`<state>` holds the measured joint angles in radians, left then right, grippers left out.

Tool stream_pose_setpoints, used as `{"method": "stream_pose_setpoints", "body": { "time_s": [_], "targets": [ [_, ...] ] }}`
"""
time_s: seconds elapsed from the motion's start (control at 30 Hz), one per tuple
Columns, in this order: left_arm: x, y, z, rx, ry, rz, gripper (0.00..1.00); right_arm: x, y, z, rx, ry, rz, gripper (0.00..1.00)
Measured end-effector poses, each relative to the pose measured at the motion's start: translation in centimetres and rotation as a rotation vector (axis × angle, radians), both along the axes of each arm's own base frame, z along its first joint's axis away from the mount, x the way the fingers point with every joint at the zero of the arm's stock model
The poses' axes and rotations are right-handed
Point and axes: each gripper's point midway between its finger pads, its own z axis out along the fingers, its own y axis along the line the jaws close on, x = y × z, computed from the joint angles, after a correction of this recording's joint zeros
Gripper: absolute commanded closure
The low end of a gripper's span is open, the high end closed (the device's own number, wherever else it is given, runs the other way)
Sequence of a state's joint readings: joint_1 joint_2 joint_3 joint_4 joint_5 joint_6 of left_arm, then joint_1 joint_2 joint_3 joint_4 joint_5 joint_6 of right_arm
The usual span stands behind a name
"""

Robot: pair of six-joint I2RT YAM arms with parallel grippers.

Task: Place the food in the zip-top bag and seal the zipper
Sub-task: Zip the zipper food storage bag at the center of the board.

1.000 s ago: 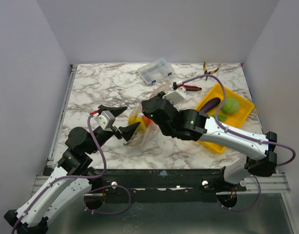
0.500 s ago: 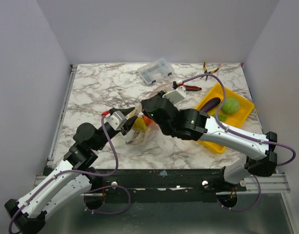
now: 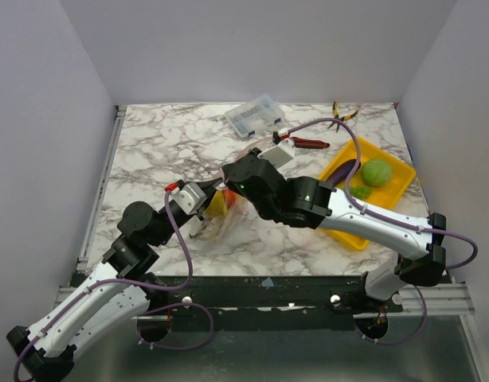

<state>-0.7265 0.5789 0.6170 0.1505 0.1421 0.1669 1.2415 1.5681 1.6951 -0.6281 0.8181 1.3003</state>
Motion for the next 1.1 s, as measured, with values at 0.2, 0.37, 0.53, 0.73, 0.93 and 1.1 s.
{"method": "stream_pose_setpoints", "body": {
  "time_s": [0.2,0.37,0.53,0.73,0.93,1.1],
  "targets": [
    [-0.2,0.1,-0.6,0.042,0.034,-0.007,1.0,0.0,0.3,-0.1,-0.097,-0.118,0.11,0.45],
    [-0.5,0.1,-2.3,0.036,0.168,-0.011,1.0,-0.4,-3.1,-0.1,-0.267,-0.295,0.26,0.38],
    [-0.7,0.2,-2.7,0.012,0.278,-0.006,1.0,-1.6,-5.8,5.2,-0.385,-0.561,0.417,0.4],
    [-1.1,-0.3,-2.3,-0.001,0.355,-0.044,1.0,-6.9,-4.8,8.2,-0.475,-0.895,0.77,0.34],
    [-1.8,-0.7,-2.5,-0.005,0.381,-0.08,1.0,-8.9,-2.1,6.2,-0.594,-1.06,1.008,0.35],
    [-2.1,-0.8,-2.4,-0.008,0.386,-0.097,1.0,-8.4,0.2,2.3,-0.726,-1.086,1.143,0.41]
  ]
}}
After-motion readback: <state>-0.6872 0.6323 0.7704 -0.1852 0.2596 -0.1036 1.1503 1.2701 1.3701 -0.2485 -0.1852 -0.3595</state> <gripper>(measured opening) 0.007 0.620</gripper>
